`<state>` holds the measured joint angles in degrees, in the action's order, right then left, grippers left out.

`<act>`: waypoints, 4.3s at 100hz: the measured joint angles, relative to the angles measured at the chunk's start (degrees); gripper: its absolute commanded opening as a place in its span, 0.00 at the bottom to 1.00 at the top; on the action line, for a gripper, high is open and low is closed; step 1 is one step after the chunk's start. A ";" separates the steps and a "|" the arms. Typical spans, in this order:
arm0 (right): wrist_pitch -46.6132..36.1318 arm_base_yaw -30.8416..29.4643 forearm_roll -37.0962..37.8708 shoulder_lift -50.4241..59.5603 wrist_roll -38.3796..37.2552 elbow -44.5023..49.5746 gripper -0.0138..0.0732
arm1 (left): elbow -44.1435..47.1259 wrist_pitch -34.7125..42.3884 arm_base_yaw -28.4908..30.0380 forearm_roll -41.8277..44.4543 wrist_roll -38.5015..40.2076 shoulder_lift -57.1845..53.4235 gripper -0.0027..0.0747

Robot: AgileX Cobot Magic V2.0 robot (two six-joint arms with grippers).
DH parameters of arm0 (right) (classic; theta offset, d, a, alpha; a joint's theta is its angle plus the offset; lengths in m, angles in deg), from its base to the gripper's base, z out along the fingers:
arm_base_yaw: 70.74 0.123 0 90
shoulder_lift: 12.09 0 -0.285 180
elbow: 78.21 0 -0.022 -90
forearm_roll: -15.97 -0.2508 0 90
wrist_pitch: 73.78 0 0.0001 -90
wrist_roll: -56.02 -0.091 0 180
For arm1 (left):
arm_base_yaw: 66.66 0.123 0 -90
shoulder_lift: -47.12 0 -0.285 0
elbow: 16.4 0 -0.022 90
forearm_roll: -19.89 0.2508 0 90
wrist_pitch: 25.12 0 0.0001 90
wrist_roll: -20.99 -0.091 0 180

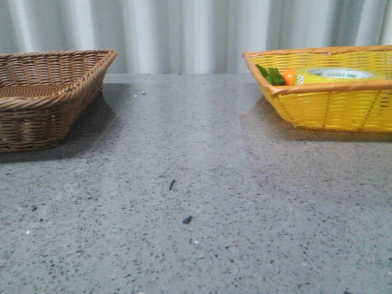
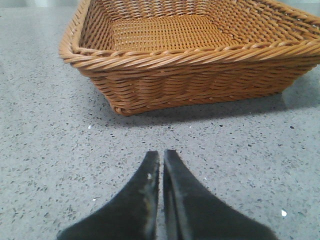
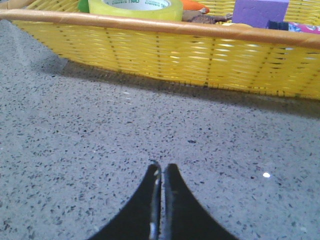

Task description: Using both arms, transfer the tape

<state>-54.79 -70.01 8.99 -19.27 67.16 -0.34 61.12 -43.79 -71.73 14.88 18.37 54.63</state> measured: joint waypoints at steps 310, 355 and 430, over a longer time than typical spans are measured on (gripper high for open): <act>-18.99 0.00 -8.28 0.00 -0.36 0.00 0.09 | -0.12 22.66 0.00 -20.46 0.09 0.00 0.01; -6.67 0.00 -24.54 -9.68 -0.63 -20.81 0.10 | -26.32 -0.66 0.00 -20.62 -5.10 17.24 0.10; 39.96 0.94 -21.43 -71.37 4.37 -77.37 0.63 | -39.93 -8.73 -13.26 -20.29 -9.37 37.22 0.59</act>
<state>-14.82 -69.07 -12.44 -90.64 71.53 -77.71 21.19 -52.52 -84.99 -5.41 9.00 91.85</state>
